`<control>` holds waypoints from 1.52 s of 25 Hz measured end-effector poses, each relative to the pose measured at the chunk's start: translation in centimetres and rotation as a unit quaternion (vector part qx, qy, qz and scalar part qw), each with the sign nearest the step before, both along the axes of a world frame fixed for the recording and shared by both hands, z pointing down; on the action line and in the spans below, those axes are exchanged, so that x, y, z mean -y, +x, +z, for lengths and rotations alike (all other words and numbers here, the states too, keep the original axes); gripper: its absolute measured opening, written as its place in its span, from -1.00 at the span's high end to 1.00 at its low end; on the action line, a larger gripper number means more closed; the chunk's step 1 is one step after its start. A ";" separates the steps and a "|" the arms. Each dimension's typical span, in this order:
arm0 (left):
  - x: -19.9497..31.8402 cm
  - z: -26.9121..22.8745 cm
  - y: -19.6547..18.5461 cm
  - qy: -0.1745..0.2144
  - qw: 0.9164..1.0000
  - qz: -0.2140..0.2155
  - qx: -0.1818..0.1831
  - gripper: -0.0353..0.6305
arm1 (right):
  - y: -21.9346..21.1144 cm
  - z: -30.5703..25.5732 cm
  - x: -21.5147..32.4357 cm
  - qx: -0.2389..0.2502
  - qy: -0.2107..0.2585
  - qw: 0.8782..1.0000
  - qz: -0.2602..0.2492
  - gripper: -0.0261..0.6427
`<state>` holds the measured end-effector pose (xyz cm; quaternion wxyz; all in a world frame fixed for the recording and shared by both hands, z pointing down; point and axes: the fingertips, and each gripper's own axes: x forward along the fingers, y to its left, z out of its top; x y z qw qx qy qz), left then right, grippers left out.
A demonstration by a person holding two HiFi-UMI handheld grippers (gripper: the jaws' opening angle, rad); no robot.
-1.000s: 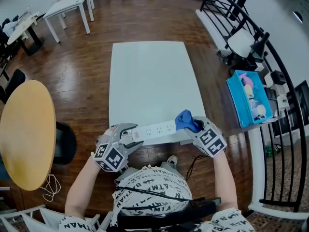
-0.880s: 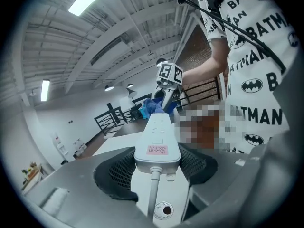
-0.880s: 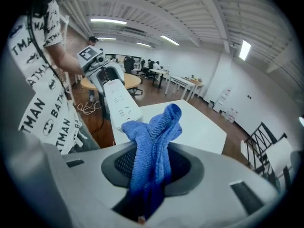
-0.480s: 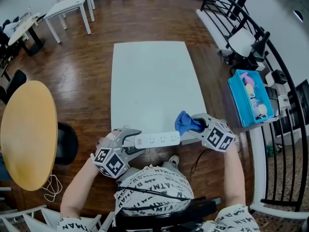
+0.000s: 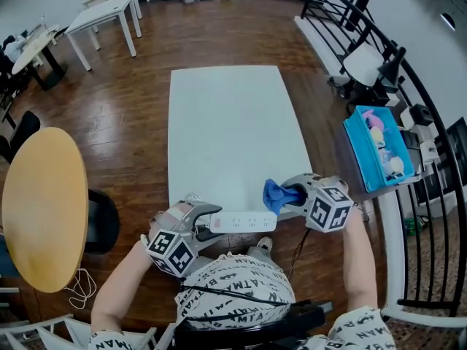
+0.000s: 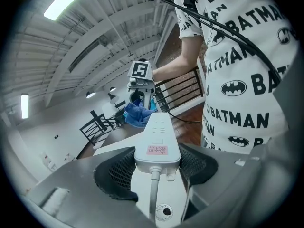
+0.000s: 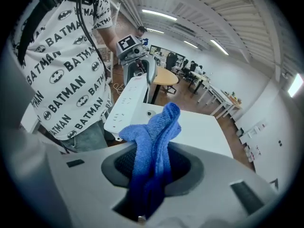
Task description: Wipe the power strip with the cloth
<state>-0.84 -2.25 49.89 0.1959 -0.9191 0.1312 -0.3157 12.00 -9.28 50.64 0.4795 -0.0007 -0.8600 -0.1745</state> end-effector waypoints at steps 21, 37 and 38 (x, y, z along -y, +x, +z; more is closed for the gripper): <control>0.2 1.0 3.8 0.001 0.998 0.056 0.021 0.05 | -9.4 -1.8 -0.9 0.032 -0.013 0.996 -0.080 0.51; 1.6 0.2 0.4 0.003 1.000 -0.001 -0.004 0.05 | -6.0 -0.2 -0.1 -0.019 -0.016 0.997 -0.070 0.51; 1.9 0.0 0.0 0.003 1.000 -0.007 -0.007 0.05 | -5.2 -0.1 0.2 -0.020 -0.015 0.998 -0.059 0.51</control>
